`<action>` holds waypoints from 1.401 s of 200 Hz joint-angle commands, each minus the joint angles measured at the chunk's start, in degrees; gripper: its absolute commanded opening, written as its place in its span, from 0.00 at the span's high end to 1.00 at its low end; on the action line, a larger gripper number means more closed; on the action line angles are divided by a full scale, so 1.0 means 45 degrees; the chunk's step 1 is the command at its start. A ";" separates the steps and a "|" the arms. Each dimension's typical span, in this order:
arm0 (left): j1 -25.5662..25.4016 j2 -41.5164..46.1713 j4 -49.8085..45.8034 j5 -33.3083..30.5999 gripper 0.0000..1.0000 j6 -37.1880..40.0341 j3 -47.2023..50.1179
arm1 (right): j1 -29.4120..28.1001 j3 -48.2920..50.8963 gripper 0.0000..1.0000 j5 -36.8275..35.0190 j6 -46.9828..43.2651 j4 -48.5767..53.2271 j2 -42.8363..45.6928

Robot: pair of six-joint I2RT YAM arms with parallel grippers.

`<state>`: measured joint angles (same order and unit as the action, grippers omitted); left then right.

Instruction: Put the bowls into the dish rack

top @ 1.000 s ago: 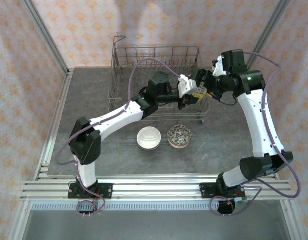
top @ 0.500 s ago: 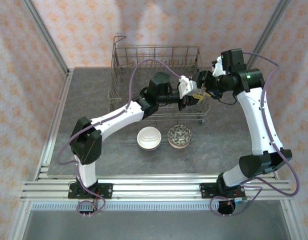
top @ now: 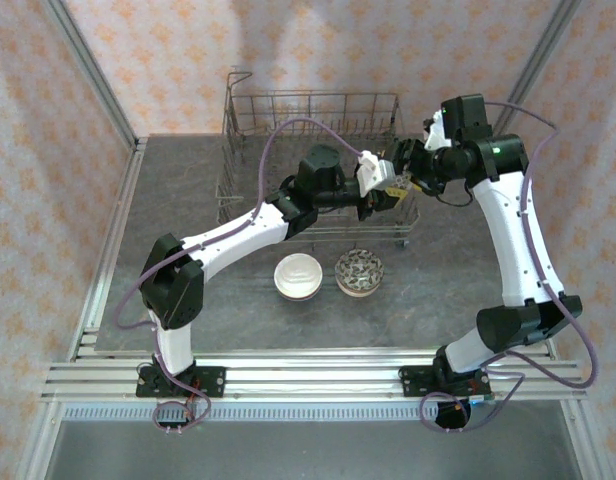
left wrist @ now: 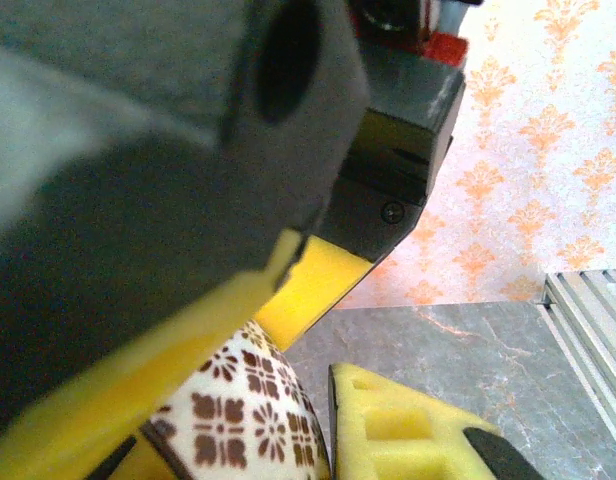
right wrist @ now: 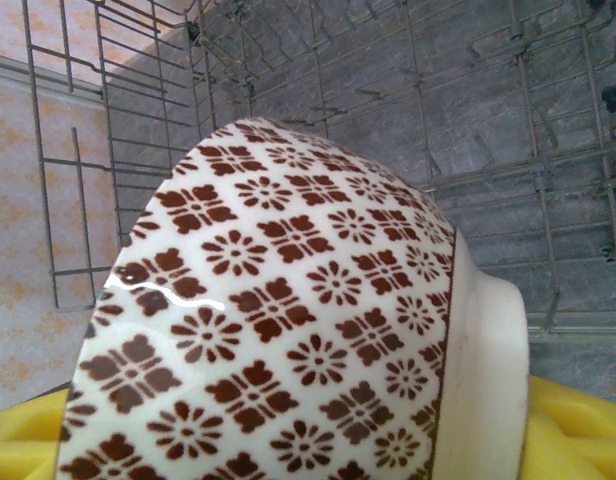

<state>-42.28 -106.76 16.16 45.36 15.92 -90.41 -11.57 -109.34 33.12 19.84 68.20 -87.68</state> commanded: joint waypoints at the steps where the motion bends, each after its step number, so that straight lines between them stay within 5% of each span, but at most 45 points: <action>1: 0.0043 0.0354 0.0986 -0.0522 0.77 -0.0252 0.0201 | -0.0241 -0.0396 0.62 -0.0030 -0.0731 0.0568 -0.0159; 83: 0.0272 0.0672 0.1144 -0.1240 0.69 -0.0324 0.0879 | -0.0259 -0.0652 0.66 -0.0444 -0.0954 0.0410 -0.0783; 167: 0.0693 0.0843 0.1779 -0.1864 0.45 -0.0888 0.1375 | -0.0394 -0.1464 0.69 -0.0696 -0.1458 0.0635 -0.1992; 280: 0.1421 0.2015 0.2427 -0.2434 0.38 -0.2033 0.2840 | -0.0377 -0.2560 0.71 -0.1668 -0.2067 0.0366 -0.3807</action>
<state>-37.10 -102.89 21.71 36.60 9.02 -79.05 -13.10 -117.32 28.73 12.73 68.86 -102.91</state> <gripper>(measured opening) 0.620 0.695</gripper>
